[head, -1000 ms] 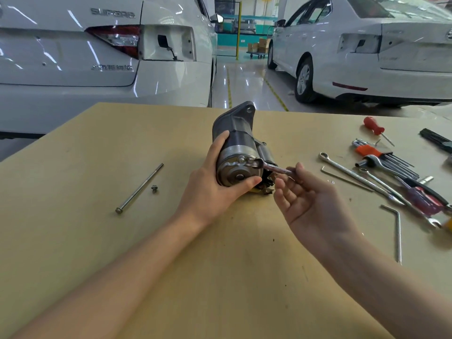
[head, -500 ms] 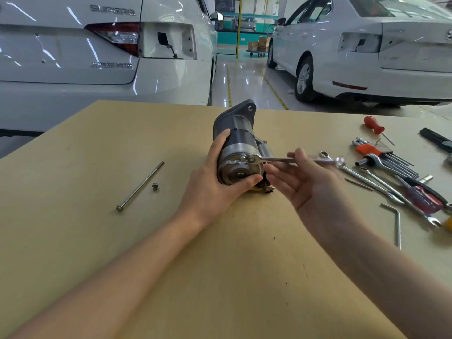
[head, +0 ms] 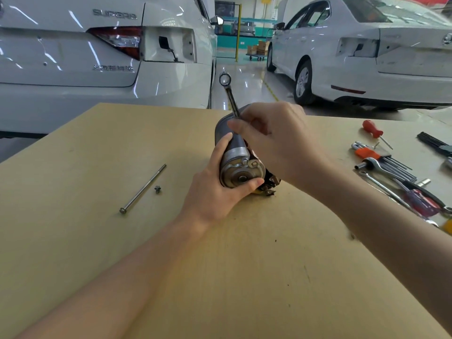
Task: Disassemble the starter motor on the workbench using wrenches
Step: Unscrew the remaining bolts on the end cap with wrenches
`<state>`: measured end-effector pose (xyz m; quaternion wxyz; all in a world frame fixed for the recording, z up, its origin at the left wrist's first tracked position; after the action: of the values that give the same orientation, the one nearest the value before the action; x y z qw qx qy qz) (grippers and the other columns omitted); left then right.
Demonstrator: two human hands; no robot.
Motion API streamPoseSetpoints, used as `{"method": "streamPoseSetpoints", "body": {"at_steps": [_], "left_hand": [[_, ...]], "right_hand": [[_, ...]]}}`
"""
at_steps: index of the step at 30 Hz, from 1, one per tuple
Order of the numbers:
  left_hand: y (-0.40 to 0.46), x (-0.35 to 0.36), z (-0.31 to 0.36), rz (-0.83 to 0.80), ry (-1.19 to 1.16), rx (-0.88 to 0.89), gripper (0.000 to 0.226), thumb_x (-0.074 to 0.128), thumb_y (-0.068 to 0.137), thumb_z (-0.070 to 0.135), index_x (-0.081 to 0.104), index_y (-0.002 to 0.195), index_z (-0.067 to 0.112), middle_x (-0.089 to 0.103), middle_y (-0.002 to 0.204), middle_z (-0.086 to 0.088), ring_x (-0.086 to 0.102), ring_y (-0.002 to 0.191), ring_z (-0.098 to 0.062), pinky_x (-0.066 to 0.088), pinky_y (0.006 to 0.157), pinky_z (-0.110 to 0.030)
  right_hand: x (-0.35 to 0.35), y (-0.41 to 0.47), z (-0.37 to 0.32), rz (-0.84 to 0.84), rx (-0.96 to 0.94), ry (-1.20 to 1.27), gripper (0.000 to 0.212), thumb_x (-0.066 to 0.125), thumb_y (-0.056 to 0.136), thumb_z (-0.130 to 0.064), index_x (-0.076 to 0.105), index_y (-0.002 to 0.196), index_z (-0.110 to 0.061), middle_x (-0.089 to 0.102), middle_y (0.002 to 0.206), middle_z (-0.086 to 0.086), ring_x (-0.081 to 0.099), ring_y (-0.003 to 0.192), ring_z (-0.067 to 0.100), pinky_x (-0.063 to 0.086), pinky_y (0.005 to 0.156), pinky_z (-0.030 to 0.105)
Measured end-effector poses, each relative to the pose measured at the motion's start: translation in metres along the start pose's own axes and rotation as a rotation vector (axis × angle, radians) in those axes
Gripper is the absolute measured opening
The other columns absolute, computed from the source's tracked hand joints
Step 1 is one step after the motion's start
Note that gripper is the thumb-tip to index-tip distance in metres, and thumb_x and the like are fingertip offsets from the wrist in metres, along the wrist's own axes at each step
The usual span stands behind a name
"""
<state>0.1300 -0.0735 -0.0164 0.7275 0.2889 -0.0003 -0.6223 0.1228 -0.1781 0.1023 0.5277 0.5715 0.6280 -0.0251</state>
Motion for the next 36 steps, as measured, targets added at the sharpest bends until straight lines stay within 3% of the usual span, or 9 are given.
{"method": "streamPoseSetpoints", "body": {"at_steps": [4,6,8,10,13,16,28,36], "left_hand": [[-0.001,0.001,-0.001,-0.005,-0.025,0.016,0.092,0.083,0.067,0.043,0.031,0.142,0.049,0.061,0.107,0.03,0.059,0.095,0.017,0.037,0.078,0.004],[-0.001,0.001,-0.002,-0.007,-0.032,0.016,0.091,0.084,0.067,0.043,0.032,0.142,0.048,0.059,0.106,0.031,0.059,0.094,0.017,0.038,0.077,0.003],[-0.001,0.001,-0.003,-0.009,-0.041,0.007,0.091,0.083,0.067,0.044,0.031,0.142,0.049,0.06,0.107,0.03,0.059,0.094,0.015,0.039,0.077,0.003],[0.0,0.0,-0.002,-0.004,-0.036,0.007,0.092,0.083,0.067,0.044,0.031,0.142,0.049,0.062,0.108,0.027,0.06,0.095,0.014,0.039,0.078,0.002],[0.0,0.001,-0.001,0.0,-0.019,0.018,0.093,0.083,0.066,0.046,0.032,0.144,0.045,0.064,0.108,0.023,0.06,0.095,0.014,0.039,0.078,0.001],[0.001,0.0,0.0,0.003,0.005,0.027,0.094,0.082,0.065,0.048,0.032,0.144,0.044,0.06,0.103,0.029,0.059,0.093,0.016,0.039,0.077,0.002],[0.0,-0.001,0.002,0.007,0.004,0.034,0.093,0.083,0.067,0.045,0.032,0.144,0.044,0.057,0.106,0.03,0.057,0.095,0.018,0.04,0.078,0.001],[0.0,-0.001,0.002,0.009,0.011,0.03,0.093,0.083,0.066,0.047,0.032,0.144,0.043,0.059,0.109,0.024,0.056,0.097,0.018,0.039,0.078,0.002]], "right_hand": [[-0.015,-0.016,0.017,0.067,0.085,0.709,0.018,0.054,0.095,-0.016,0.065,0.083,-0.01,0.057,0.06,-0.001,0.049,0.052,0.008,0.042,0.049,0.022],[-0.021,-0.024,0.034,0.12,0.229,1.111,0.02,0.05,0.096,-0.019,0.064,0.086,-0.009,0.057,0.062,0.0,0.053,0.054,0.01,0.045,0.049,0.02],[-0.015,-0.035,0.05,0.151,0.387,1.32,0.018,0.053,0.092,-0.023,0.062,0.088,-0.008,0.059,0.063,0.001,0.057,0.055,0.012,0.049,0.051,0.021],[0.001,-0.053,0.062,0.166,0.55,1.39,0.015,0.058,0.085,-0.021,0.06,0.085,-0.006,0.064,0.062,0.003,0.062,0.055,0.012,0.051,0.051,0.02],[0.029,-0.082,0.073,0.209,0.794,1.514,0.012,0.054,0.091,-0.01,0.059,0.082,-0.004,0.068,0.064,0.009,0.068,0.056,0.015,0.054,0.051,0.02],[0.041,-0.094,0.076,0.248,0.921,1.625,0.011,0.052,0.091,-0.006,0.059,0.083,-0.002,0.067,0.064,0.012,0.068,0.056,0.017,0.053,0.05,0.02],[0.042,-0.098,0.074,0.308,0.98,1.677,0.017,0.051,0.093,-0.002,0.057,0.077,-0.002,0.069,0.07,0.018,0.072,0.063,0.023,0.057,0.054,0.025],[0.037,-0.095,0.076,0.293,0.962,1.66,0.009,0.052,0.094,-0.003,0.056,0.086,-0.002,0.071,0.075,0.021,0.073,0.067,0.023,0.057,0.053,0.024]]}}
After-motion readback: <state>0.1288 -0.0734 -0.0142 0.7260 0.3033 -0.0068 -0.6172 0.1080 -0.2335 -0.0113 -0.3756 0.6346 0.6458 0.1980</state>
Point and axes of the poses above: each hand's wrist, its own y-axis towards the middle knuckle, its own x-axis out of the palm, z = x × y, the point moved 7 cm from there along y, towards the middle knuckle
